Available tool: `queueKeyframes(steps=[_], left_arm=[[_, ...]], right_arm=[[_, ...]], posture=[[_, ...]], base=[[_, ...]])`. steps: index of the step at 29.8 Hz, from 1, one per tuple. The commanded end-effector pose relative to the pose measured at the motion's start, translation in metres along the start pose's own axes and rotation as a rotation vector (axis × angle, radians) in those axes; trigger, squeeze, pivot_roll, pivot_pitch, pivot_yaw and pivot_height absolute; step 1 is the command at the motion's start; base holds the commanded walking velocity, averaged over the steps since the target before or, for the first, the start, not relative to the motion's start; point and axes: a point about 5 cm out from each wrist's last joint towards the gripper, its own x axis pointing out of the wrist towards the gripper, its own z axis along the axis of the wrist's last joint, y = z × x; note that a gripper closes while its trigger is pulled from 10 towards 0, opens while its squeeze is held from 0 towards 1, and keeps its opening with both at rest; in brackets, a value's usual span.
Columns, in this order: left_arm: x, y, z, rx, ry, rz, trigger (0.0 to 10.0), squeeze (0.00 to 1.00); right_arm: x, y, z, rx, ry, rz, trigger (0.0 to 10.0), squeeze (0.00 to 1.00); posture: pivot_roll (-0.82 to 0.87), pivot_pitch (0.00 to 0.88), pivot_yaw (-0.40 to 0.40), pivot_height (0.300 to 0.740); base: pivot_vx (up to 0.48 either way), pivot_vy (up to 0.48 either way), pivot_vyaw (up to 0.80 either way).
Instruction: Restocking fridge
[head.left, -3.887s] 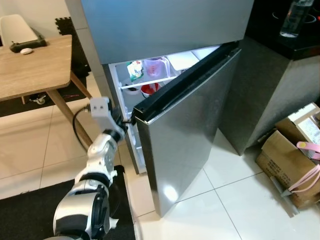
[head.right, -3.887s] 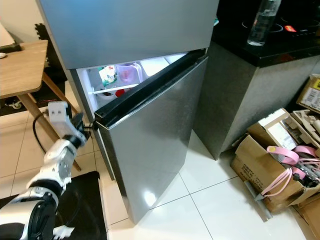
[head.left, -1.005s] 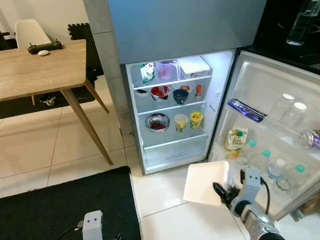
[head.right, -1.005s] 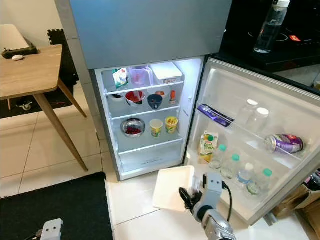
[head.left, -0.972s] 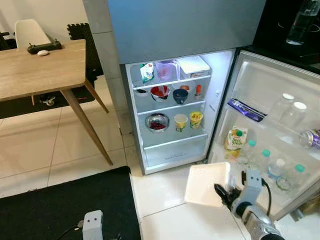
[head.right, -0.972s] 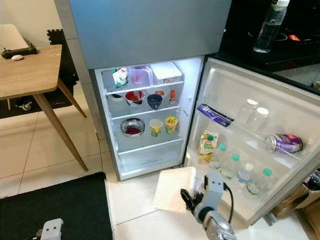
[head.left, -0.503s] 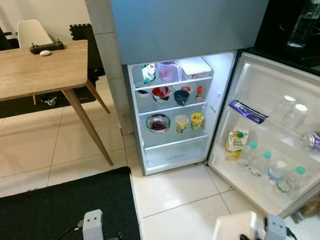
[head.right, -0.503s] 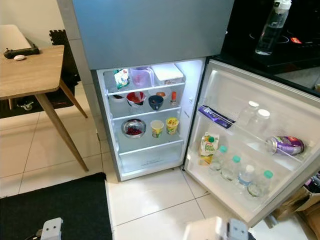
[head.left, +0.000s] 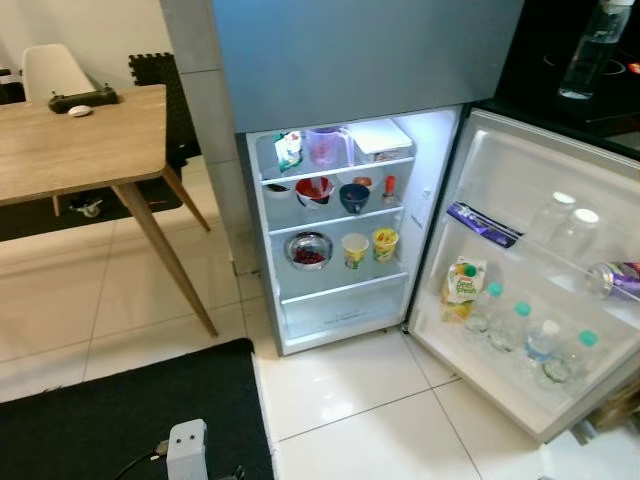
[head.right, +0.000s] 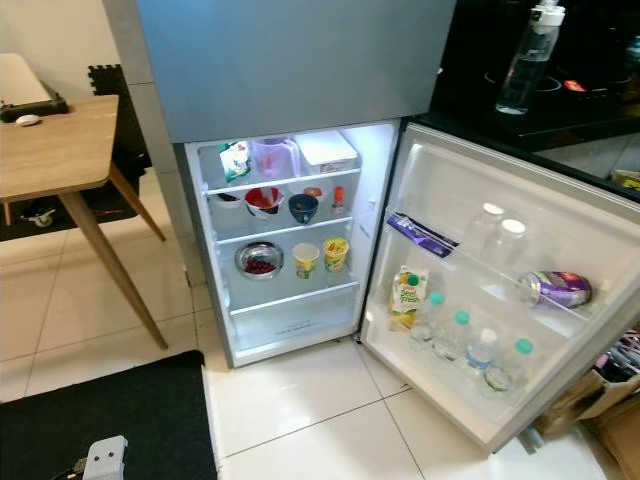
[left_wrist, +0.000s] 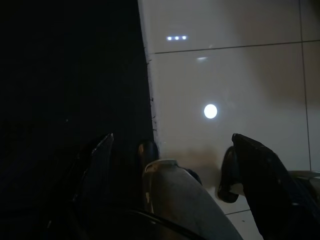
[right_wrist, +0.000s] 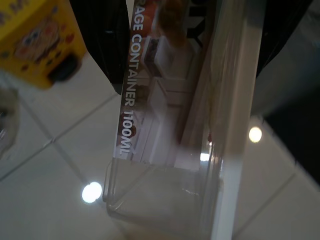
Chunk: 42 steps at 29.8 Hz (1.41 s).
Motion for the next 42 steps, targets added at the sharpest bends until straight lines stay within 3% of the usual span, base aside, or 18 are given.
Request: queueKeyframes(steps=[1,16,32,42], left_arm=[[0.001,-0.001,0.000,0.002,0.002,0.003,10.0,0.00],[0.000,-0.002,-0.004,0.002,0.010,0.001,10.0,0.00],[0.000,-0.004,-0.003,0.010,0.008,-0.007,10.0,0.00],[0.000,-0.005,-0.007,0.018,0.026,-0.001,10.0,0.00]], right_arm=[[0.004,0.011,0.014,-0.004,-0.050,0.040,10.0,0.00],[0.003,0.011,0.005,-0.014,-0.029,0.018,10.0,0.00],[0.004,0.013,0.011,-0.013,-0.048,0.019,10.0,0.00],[0.005,0.014,0.014,-0.013,-0.059,0.024,10.0,0.00]], posture=[[-0.09,0.000,0.002,0.740],[-0.09,0.000,0.008,0.740],[-0.09,0.000,0.007,0.740],[-0.09,0.000,0.005,0.740]], base=[[0.375,0.000,0.00],[0.420,0.000,0.00],[0.454,0.000,0.00],[0.000,0.000,0.00]])
